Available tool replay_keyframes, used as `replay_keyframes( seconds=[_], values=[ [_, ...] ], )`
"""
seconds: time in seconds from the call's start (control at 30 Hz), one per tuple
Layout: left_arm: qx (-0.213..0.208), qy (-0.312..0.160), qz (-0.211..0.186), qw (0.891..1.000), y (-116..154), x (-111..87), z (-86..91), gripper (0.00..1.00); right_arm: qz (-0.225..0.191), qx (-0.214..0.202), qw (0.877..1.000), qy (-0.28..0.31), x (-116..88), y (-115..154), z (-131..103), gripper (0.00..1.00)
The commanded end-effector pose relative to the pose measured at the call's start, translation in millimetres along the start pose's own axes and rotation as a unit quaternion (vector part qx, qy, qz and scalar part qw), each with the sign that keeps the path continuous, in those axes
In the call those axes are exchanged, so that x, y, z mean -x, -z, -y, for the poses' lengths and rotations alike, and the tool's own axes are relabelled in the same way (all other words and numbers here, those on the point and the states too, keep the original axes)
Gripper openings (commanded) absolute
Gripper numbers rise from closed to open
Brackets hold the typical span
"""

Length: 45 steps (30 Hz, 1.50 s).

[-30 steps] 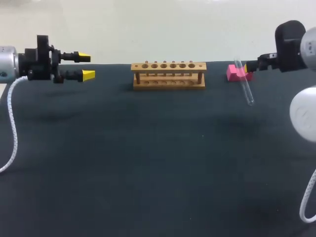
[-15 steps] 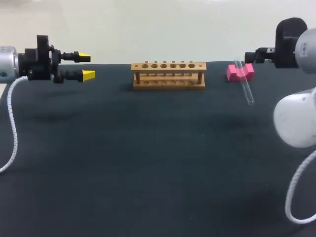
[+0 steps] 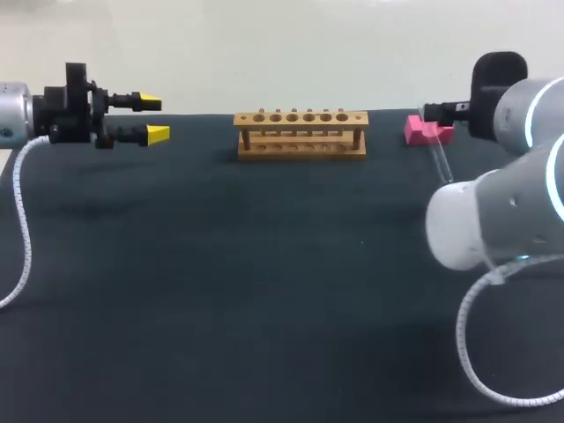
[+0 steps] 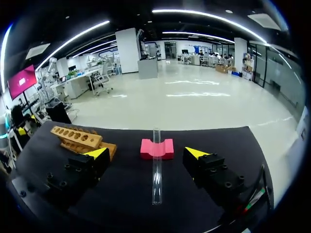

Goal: Grasp the test tube, adjust it, and insert it.

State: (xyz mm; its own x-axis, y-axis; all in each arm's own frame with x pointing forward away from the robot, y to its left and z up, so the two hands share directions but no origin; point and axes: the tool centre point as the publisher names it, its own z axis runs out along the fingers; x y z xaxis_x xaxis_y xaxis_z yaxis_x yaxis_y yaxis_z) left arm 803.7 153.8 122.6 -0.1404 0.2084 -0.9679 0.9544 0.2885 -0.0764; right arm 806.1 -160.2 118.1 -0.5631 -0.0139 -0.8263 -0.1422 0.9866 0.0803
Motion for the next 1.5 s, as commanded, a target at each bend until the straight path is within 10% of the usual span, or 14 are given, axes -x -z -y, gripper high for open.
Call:
replay_keyframes(
  seconds=[0.03, 1.5],
  values=[
    [0.003, -0.002, 0.002, 1.0, 0.2, -1.2, 2.1, 1.0, -0.016, -0.128, 0.992, 0.012, -0.4, -9.2, -0.8, 1.0],
    [0.003, -0.002, 0.002, 1.0, 0.2, -1.2, 2.1, 1.0, -0.083, -0.055, 0.995, 0.008, -51.3, -87.7, 18.9, 1.0]
  ],
)
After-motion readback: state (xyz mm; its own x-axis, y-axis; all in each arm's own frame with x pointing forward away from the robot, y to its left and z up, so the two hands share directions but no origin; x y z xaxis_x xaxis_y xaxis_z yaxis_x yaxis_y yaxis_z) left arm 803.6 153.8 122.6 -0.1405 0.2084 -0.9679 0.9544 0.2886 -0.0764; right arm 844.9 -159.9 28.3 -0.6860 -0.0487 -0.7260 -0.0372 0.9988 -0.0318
